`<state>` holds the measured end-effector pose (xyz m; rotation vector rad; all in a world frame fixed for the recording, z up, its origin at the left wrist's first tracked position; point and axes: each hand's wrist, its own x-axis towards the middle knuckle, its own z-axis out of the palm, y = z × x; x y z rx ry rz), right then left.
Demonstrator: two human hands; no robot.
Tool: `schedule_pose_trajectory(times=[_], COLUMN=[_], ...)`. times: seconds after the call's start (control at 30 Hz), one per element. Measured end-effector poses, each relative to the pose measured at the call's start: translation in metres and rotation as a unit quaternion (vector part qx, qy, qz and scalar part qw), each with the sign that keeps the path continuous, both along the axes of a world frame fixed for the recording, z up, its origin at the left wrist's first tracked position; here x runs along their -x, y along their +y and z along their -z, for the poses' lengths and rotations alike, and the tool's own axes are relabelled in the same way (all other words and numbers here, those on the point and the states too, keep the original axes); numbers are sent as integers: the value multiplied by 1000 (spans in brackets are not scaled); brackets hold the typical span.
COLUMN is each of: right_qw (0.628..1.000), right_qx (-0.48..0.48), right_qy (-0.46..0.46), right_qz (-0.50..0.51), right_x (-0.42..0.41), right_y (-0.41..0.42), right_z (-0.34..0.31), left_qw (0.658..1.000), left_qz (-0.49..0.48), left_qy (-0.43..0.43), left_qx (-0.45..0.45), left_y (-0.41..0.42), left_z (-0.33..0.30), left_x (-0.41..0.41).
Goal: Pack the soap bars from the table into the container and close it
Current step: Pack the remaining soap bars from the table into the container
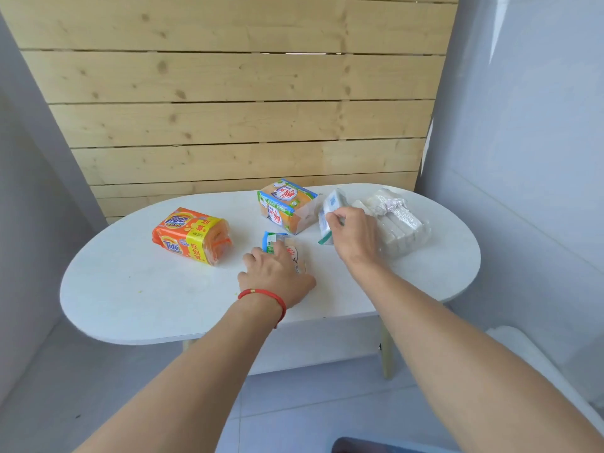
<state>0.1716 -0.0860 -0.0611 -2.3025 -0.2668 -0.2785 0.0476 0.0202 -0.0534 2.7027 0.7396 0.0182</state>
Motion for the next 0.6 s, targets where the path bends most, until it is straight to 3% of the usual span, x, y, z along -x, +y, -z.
schedule_pose_trajectory(times=[0.07, 0.13, 0.2, 0.27, 0.43, 0.53, 0.6], right_qw=[999, 1000, 996, 982, 920, 886, 864], right_qx=[3, -23, -69, -109, -165, -89, -40], right_qy=[-39, -19, 58, 153, 354, 454, 501], right_qz=[-1, 0, 18, 21, -43, -17, 37], right_x=[25, 54, 86, 116, 179, 208, 223], right_y=[-17, -44, -80, -117, -225, -269, -287], right_z=[7, 10, 5, -4, 25, 68, 106], left_qw=[994, 976, 958, 940, 897, 897, 879], left_qz=[34, 100, 168, 247, 398, 438, 467], left_qy=[-43, -131, -213, -236, -190, -61, 61], left_qx=[-95, -143, -95, -21, 26, 2, -76], left_y=[-12, -28, -46, -63, -115, -148, -165], left_z=[-1, -3, -6, -11, 18, 62, 96], left_x=[3, 9, 17, 30, 68, 88, 98])
